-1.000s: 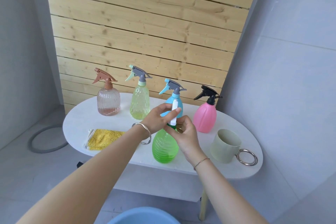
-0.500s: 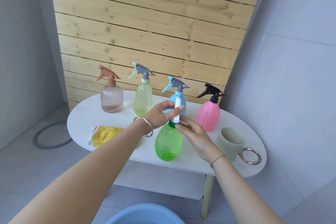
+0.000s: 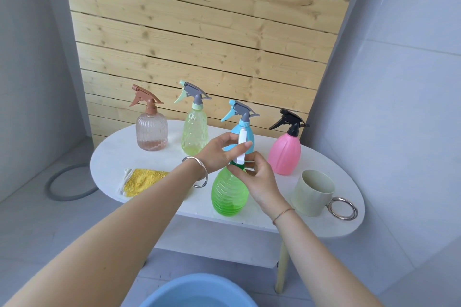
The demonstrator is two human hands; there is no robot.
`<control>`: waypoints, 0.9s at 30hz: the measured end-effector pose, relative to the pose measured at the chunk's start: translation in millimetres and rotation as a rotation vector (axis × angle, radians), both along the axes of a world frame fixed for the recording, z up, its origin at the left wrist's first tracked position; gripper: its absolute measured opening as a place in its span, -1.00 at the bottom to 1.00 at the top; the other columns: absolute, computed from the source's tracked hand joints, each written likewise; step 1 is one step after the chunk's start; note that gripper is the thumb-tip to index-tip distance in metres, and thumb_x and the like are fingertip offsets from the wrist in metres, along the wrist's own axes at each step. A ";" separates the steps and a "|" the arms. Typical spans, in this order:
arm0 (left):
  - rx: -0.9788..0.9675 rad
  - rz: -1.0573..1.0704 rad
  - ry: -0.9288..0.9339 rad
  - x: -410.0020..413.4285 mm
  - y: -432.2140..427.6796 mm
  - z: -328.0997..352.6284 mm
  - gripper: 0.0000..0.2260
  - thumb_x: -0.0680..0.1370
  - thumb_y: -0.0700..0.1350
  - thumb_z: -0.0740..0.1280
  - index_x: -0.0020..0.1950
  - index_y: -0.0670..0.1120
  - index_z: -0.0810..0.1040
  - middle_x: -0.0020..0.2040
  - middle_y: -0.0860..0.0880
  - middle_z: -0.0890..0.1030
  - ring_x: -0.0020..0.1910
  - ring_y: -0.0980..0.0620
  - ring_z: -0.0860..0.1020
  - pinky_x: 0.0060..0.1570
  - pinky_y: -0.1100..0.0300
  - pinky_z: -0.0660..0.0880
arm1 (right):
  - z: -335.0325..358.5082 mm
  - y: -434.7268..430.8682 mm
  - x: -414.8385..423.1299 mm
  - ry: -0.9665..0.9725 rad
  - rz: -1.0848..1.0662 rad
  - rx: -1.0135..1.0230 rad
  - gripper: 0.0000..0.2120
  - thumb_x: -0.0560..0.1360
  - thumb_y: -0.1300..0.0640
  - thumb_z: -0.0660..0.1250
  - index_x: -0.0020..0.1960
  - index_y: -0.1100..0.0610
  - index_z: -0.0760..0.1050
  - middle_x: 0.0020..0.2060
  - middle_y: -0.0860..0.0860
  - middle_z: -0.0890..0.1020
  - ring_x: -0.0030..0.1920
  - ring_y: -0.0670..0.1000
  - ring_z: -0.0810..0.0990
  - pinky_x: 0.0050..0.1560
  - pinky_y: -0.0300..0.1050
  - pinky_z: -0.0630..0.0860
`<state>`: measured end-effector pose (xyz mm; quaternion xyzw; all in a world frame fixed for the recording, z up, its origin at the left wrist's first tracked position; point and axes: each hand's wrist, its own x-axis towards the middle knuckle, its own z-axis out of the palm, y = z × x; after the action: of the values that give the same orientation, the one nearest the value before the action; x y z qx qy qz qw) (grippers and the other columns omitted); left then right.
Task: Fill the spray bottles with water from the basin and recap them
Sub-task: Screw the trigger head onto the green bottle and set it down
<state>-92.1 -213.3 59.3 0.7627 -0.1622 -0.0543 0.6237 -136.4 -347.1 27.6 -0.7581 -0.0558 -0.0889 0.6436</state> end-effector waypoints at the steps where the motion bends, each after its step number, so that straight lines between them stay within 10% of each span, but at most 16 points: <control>1: 0.002 0.001 0.002 -0.3 0.5 0.2 -0.79 0.51 0.10 0.37 0.07 0.04 0.55 0.01 0.13 0.62 0.14 0.14 0.54 0.20 0.20 0.41 | -0.2 1.7 0.8 0.002 -0.030 -0.023 -0.74 0.38 0.11 0.52 -0.03 0.10 0.48 -0.07 -0.03 0.62 -0.01 -0.06 0.60 0.03 -0.17 0.50; 6: 0.013 -0.004 -0.010 4.1 1.3 -0.9 -0.72 0.50 0.11 0.39 0.12 -0.01 0.56 0.07 0.07 0.63 0.18 0.13 0.53 0.27 0.15 0.40 | 9.5 -16.0 1.4 0.081 0.247 -0.038 -0.81 0.52 0.15 0.36 0.13 0.09 0.57 -0.04 -0.08 0.65 -0.01 -0.22 0.59 0.02 -0.37 0.44; 14: 0.054 -0.005 -0.009 0.7 0.3 2.2 -0.77 0.51 0.14 0.36 0.09 0.07 0.56 0.05 0.10 0.60 0.11 0.12 0.53 0.18 0.22 0.40 | 3.4 -9.2 0.8 -0.049 0.088 -0.055 -0.85 0.42 0.16 0.47 -0.01 0.05 0.64 -0.10 -0.05 0.70 -0.05 -0.10 0.64 0.06 -0.20 0.52; 19: -0.140 0.020 0.121 -12.1 21.2 -7.7 -0.53 0.63 0.21 -0.02 0.44 0.05 0.36 0.36 0.11 0.43 0.33 0.13 0.38 0.40 0.12 0.23 | 11.5 -19.2 2.0 0.001 0.257 -0.131 -0.75 0.51 0.12 0.39 0.15 -0.11 0.55 0.15 -0.13 0.63 0.24 -0.09 0.54 0.36 -0.02 0.38; 22: -0.091 -0.050 0.238 -23.0 39.3 -44.1 -0.63 0.59 0.09 0.24 0.38 0.07 0.38 0.37 0.11 0.44 0.39 0.09 0.37 0.40 0.14 0.25 | 20.6 -24.5 2.8 0.043 0.337 -0.162 -0.68 0.53 0.23 0.35 0.21 -0.06 0.50 0.21 -0.13 0.58 0.29 -0.14 0.50 0.41 -0.06 0.34; 27: 0.100 -0.158 0.139 -31.0 37.8 -69.7 -0.25 0.22 0.18 0.52 0.37 0.13 0.37 0.24 0.14 0.56 0.25 0.20 0.50 0.30 0.20 0.41 | 22.9 -23.7 5.5 0.009 0.294 -0.219 -0.71 0.48 0.23 0.41 0.14 -0.05 0.54 0.14 -0.08 0.63 0.22 -0.12 0.56 0.38 0.00 0.38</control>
<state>-123.2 -175.6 -10.3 0.7722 -0.1751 -0.1642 0.5883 -131.0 -370.8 50.5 -0.8077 -0.1725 0.0159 0.5635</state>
